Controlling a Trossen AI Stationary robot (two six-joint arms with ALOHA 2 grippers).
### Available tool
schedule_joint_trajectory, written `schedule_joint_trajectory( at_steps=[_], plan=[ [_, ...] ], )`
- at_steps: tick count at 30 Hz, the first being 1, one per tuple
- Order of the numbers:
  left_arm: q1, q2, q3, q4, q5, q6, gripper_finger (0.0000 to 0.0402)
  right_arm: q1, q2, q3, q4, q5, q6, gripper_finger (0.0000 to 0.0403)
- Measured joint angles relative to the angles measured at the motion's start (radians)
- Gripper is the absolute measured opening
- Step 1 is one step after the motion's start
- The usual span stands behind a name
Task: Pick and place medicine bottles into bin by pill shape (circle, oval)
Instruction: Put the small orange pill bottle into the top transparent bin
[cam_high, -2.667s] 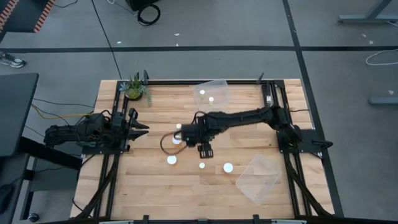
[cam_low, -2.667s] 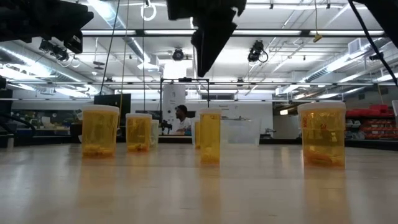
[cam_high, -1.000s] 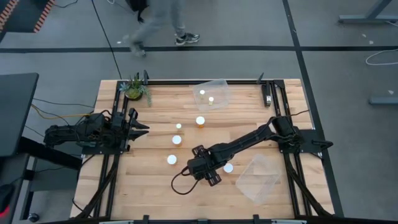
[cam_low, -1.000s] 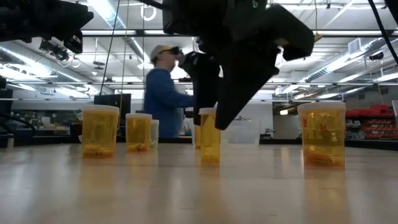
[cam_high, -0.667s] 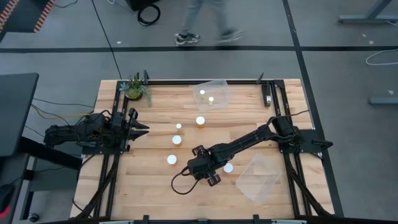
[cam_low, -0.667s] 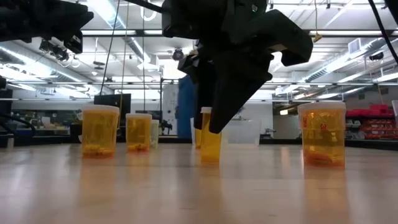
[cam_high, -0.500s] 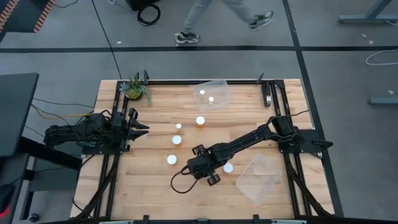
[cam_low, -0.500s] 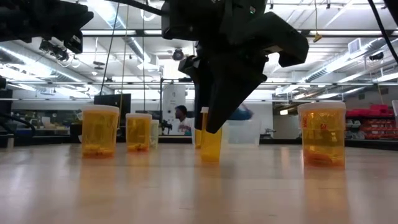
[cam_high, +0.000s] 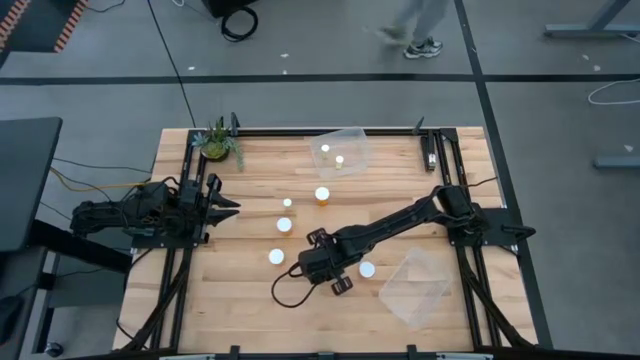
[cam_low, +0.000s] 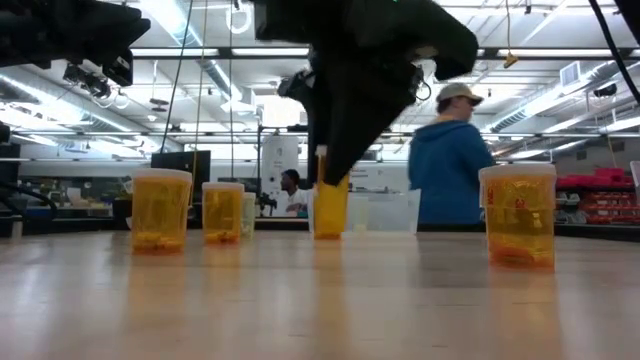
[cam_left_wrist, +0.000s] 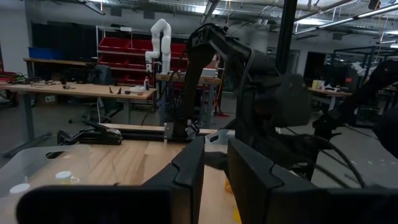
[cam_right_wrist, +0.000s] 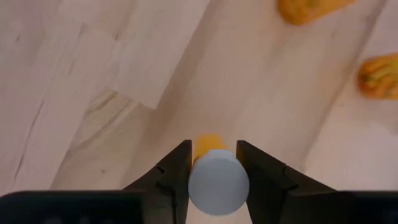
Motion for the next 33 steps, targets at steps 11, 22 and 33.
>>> schedule_joint_trajectory(
  at_steps=[11,22,33],
  plan=[
    [0.000,0.000,0.000,0.000,0.000,0.000,0.0086,-0.059,-0.001,0.168,-0.161,0.029,-0.052,0.0129],
    [0.000,0.000,0.000,0.000,0.000,0.000,0.0082,-0.196,-0.008,0.303,-0.311,0.029,-0.085,0.0129],
    [0.000,0.000,0.000,0.000,0.000,0.000,0.0080,-0.369,-0.128,0.304,-0.304,0.029,-0.098,0.0129]
  ],
)
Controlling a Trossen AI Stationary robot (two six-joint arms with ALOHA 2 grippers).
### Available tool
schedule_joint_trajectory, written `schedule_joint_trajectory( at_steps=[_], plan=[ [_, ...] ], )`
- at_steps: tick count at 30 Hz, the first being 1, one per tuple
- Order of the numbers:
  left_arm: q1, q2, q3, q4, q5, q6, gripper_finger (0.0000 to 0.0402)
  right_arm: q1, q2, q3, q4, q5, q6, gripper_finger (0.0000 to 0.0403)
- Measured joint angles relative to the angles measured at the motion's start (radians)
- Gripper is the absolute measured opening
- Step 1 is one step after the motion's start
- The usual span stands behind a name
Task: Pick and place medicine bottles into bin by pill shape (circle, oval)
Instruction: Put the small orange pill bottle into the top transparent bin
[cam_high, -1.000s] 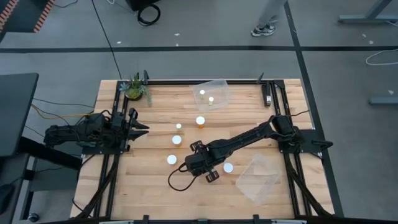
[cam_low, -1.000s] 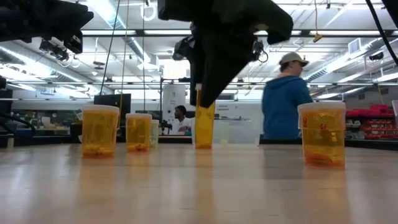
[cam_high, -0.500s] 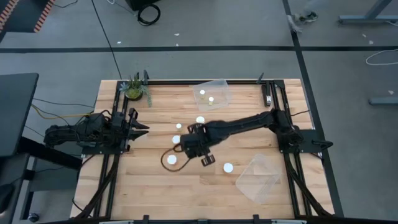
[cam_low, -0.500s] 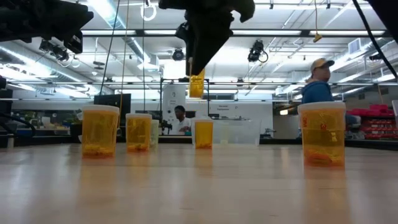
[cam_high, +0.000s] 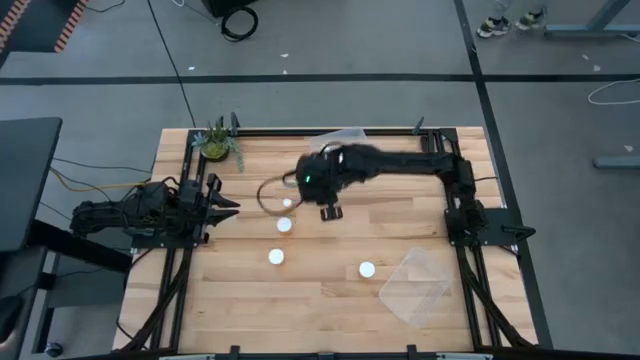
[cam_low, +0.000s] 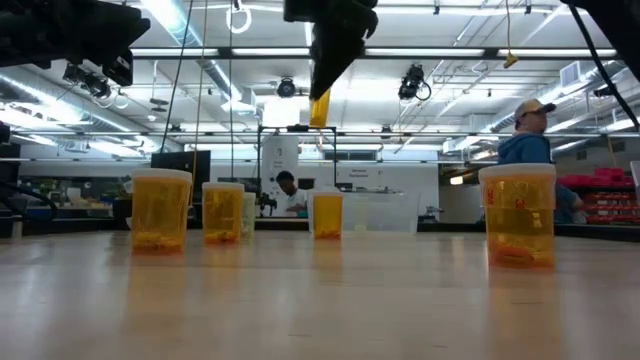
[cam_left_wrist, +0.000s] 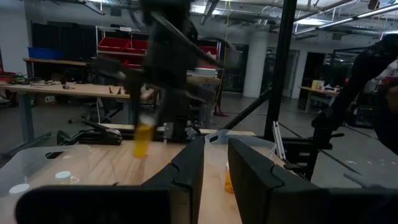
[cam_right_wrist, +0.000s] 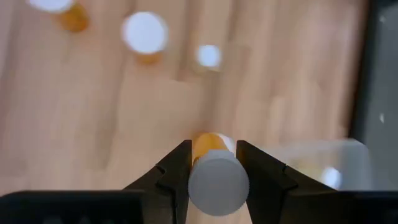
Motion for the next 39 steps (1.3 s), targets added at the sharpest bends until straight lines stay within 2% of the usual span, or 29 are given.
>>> schedule_joint_trajectory(
  at_steps=[7,16,22,33,39],
  plan=[
    [0.000,0.000,0.000,0.000,0.000,0.000,0.0083,-0.128,-0.080,0.000,0.010,-0.008,0.022,0.0129],
    [0.000,0.000,0.000,0.000,0.000,0.000,0.0082,-0.276,-0.087,0.000,0.033,-0.012,0.023,0.0129],
    [0.000,0.000,0.000,0.000,0.000,0.000,0.0080,-0.357,-0.084,-0.008,0.083,-0.097,0.042,0.0129],
    [0.000,0.000,0.000,0.000,0.000,0.000,0.0082,-0.417,-0.084,-0.010,0.096,-0.139,0.054,0.0129],
    [0.000,0.000,0.000,0.000,0.000,0.000,0.0079,-0.432,-0.084,-0.072,0.158,-0.158,0.054,0.0129]
  ],
)
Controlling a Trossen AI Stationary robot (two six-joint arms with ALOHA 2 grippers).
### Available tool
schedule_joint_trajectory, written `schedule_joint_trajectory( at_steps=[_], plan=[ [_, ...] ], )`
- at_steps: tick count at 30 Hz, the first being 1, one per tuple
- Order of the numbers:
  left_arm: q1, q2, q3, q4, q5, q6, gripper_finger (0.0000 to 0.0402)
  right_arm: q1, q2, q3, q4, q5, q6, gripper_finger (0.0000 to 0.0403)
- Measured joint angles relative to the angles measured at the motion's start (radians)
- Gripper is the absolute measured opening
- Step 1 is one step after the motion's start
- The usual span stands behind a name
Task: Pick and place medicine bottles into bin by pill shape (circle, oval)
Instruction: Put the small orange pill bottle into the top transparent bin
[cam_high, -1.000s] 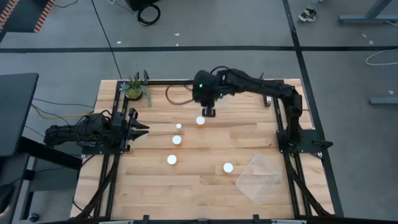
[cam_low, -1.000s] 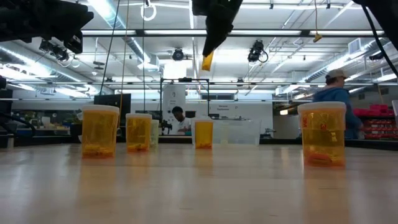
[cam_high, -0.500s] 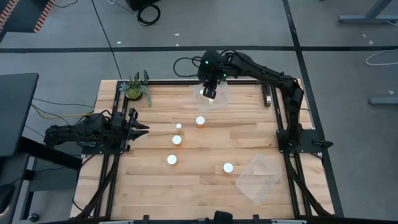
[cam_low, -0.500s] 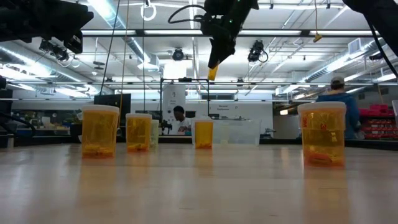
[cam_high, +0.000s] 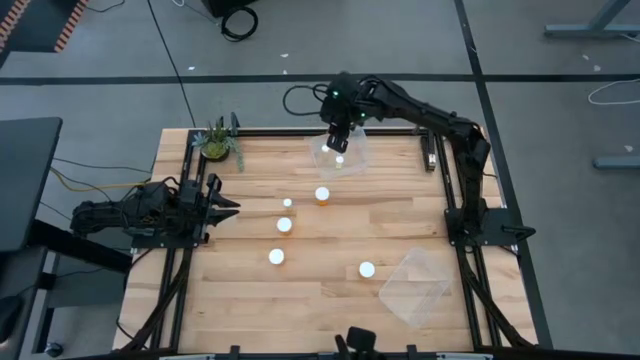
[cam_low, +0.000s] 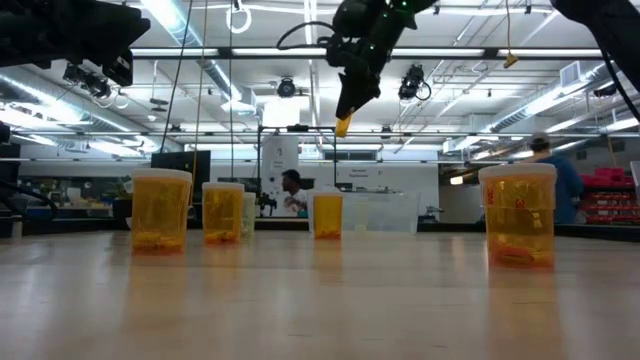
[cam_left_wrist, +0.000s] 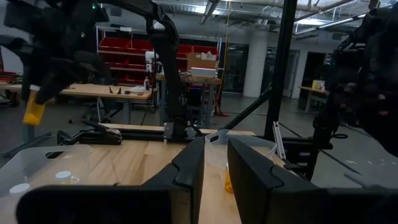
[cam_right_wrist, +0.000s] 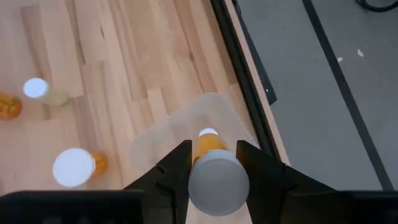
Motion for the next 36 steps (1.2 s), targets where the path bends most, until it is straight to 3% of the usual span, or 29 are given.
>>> schedule_joint_trajectory(
  at_steps=[10,21,36],
  plan=[
    [0.000,0.000,0.000,0.000,0.000,0.000,0.0084,-0.026,0.001,-0.147,0.073,-0.001,-0.020,0.0129],
    [0.000,0.000,0.000,0.000,0.000,0.000,0.0084,-0.087,0.001,-0.159,0.089,-0.060,0.012,0.0129],
    [0.000,0.000,0.000,0.000,0.000,0.000,0.0081,-0.103,0.001,-0.207,0.100,-0.055,0.052,0.0129]
  ],
)
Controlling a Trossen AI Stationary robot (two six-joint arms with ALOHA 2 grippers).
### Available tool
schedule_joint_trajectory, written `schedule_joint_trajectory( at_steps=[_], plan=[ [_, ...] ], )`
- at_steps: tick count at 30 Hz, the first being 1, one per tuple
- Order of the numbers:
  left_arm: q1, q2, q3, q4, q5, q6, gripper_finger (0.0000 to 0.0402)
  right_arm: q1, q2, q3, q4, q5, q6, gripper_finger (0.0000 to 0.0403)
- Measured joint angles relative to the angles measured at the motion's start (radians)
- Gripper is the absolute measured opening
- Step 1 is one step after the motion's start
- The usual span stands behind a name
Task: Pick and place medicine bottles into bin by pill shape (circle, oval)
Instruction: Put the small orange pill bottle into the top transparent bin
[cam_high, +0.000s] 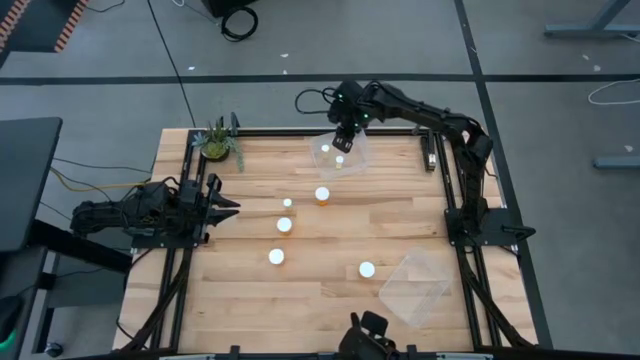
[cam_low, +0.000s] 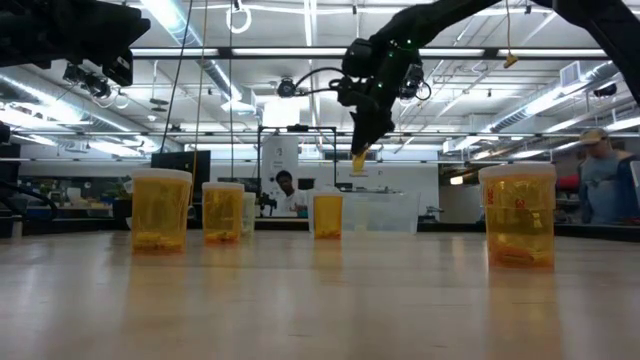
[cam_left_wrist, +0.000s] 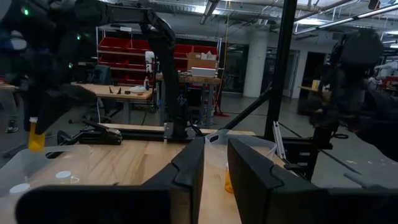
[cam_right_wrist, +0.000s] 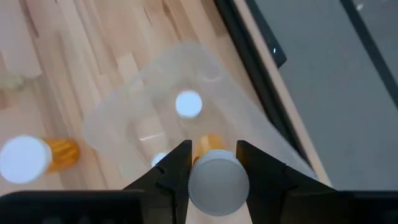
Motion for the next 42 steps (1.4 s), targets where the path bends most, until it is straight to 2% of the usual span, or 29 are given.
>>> schedule_joint_trajectory(
  at_steps=[9,15,42],
  plan=[
    [0.000,0.000,0.000,0.000,0.000,0.000,0.0084,-0.056,0.000,-0.197,0.090,0.000,-0.015,0.0129],
    [0.000,0.000,0.000,0.000,0.000,0.000,0.0078,-0.089,0.000,-0.282,0.156,-0.011,-0.006,0.0129],
    [0.000,0.000,0.000,0.000,0.000,0.000,0.0086,-0.088,0.000,-0.390,0.224,-0.026,-0.014,0.0129]
  ],
)
